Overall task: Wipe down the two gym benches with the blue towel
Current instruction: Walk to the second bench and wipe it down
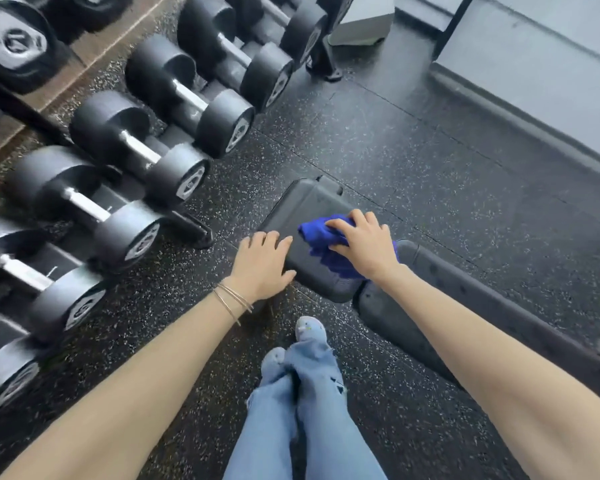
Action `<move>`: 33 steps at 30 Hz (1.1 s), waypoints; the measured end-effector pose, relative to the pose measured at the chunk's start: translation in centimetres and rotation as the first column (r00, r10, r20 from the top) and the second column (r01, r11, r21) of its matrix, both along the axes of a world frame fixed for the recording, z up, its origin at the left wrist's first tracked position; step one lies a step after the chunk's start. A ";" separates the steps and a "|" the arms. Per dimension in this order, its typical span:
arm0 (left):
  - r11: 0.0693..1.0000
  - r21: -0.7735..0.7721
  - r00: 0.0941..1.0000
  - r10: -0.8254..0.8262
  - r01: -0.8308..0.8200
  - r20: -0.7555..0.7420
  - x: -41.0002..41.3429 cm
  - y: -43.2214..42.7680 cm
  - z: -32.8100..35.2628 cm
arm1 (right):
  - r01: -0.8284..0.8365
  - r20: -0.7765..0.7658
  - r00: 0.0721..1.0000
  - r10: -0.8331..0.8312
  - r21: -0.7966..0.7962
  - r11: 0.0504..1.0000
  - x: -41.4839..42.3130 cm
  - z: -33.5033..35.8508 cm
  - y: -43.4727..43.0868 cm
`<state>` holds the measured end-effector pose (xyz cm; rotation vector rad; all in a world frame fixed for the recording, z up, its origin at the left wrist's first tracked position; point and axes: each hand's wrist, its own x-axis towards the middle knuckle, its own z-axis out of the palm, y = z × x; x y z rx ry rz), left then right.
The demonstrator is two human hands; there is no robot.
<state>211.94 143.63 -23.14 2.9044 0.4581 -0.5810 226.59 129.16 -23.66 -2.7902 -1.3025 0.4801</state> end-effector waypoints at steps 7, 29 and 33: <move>0.998 0.006 0.998 0.068 -0.068 -0.012 1.9 3.7 -13.5 | 0.198 0.042 0.980 -0.196 -0.033 0.980 -0.7 -17.0 3.7; 0.993 -0.096 0.992 0.055 -0.065 -0.110 4.7 8.6 -18.2 | 0.367 0.074 0.925 -0.373 0.083 0.927 8.5 -21.1 11.4; 0.989 -0.110 0.985 0.086 -0.103 -0.151 5.2 9.0 -17.3 | 0.100 0.102 0.989 -0.111 0.105 0.989 2.4 -21.0 8.9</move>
